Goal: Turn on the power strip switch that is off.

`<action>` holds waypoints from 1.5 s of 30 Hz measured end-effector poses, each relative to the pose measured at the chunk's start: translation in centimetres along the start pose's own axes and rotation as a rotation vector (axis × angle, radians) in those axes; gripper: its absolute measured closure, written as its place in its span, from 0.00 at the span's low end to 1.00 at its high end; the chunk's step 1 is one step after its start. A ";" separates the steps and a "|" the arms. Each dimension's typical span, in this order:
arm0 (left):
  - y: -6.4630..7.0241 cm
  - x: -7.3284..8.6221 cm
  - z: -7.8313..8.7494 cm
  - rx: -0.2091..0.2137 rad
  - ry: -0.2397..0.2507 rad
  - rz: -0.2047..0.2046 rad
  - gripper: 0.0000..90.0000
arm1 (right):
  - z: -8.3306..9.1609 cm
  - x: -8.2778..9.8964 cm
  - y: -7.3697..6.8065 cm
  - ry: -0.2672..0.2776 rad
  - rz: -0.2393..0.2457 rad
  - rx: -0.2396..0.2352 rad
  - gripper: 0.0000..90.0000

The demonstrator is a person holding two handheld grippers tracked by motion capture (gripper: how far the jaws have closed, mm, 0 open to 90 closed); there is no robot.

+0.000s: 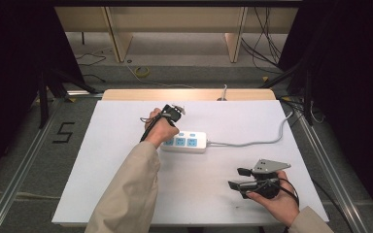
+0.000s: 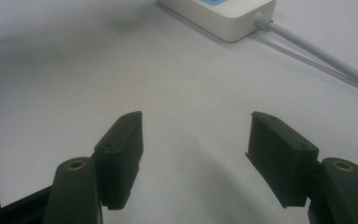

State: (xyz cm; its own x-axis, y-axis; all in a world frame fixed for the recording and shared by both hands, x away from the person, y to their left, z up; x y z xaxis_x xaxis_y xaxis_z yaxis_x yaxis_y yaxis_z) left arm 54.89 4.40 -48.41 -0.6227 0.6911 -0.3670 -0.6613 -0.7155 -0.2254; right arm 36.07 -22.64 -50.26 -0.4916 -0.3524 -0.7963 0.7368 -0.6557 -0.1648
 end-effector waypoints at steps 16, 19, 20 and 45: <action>0.0 0.0 0.0 -0.002 0.006 -0.010 1.00 | 0.0 0.0 0.0 0.000 -0.002 0.001 0.40; 0.0 0.1 0.1 -0.001 0.011 -0.010 1.00 | 0.0 0.0 0.0 0.000 -0.001 0.001 0.40; 0.0 0.1 0.1 0.000 0.016 -0.005 1.00 | 0.0 0.0 0.0 0.000 0.000 0.001 0.40; -0.4 2.3 3.6 0.065 0.206 0.060 0.66 | 0.0 0.0 0.2 -0.002 -0.009 0.006 0.40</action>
State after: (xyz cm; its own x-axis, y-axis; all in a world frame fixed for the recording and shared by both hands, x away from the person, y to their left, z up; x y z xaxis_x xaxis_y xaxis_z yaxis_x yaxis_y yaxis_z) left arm 52.19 6.62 -45.96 -0.5673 0.6074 -0.5561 -0.6555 -0.7419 -0.1416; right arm 36.21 -22.72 -50.30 -0.4994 -0.3472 -0.7938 0.7296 -0.6627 -0.1691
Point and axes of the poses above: each handheld gripper's, and its own axes: z roughly backward along the jaws, x roughly out of its underside, y roughly to its right, the point moved 5 cm from there along -z, roughly forward along the jaws, and after that the axes turned 4 degrees about -z, right-handed, at the moved point
